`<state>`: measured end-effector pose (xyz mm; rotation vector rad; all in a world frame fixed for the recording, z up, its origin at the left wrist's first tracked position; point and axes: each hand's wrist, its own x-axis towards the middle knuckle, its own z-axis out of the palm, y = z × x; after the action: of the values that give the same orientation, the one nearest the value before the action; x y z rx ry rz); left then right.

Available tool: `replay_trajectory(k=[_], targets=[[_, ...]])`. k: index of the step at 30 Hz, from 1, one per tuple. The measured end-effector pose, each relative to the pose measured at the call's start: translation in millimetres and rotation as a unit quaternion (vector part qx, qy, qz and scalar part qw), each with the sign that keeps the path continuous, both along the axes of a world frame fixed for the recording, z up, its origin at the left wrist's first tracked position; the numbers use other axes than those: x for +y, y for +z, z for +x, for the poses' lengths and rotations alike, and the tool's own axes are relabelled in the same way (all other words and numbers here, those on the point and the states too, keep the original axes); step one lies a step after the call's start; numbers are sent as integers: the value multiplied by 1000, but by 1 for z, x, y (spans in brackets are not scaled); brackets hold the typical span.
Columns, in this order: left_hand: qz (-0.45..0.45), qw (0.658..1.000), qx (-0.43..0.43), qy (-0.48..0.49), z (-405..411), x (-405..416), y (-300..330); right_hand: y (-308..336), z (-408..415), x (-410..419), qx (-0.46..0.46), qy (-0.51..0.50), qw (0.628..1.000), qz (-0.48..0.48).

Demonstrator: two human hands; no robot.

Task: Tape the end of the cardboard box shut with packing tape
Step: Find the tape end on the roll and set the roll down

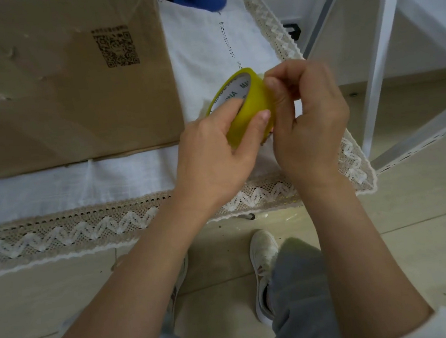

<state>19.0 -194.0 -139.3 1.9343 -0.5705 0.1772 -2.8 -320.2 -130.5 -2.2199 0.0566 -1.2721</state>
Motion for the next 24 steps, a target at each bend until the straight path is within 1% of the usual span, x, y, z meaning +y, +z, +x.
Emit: replay_trajectory(k=[7, 10, 13, 18, 22, 24], targets=[[-21, 998, 5, 56, 6, -7, 4, 5, -5, 8, -37, 5, 999, -17], [-3, 999, 7, 48, 2, -8, 4, 7, -7, 5, -39, -2, 999, -12], [-5, 998, 21, 51, 3, -10, 4, 7, -8, 6, -43, 5, 999, -18], [-30, 997, 54, 52, 6, -10, 6, 10, -10, 7, -75, 26, 997, -16], [-24, 996, 63, 55, 3, -10, 9, 12, -11, 9, -85, 28, 996, -28], [-42, 994, 76, 61, 3, -9, 11, 13, -10, 11, -89, 30, 995, -31]])
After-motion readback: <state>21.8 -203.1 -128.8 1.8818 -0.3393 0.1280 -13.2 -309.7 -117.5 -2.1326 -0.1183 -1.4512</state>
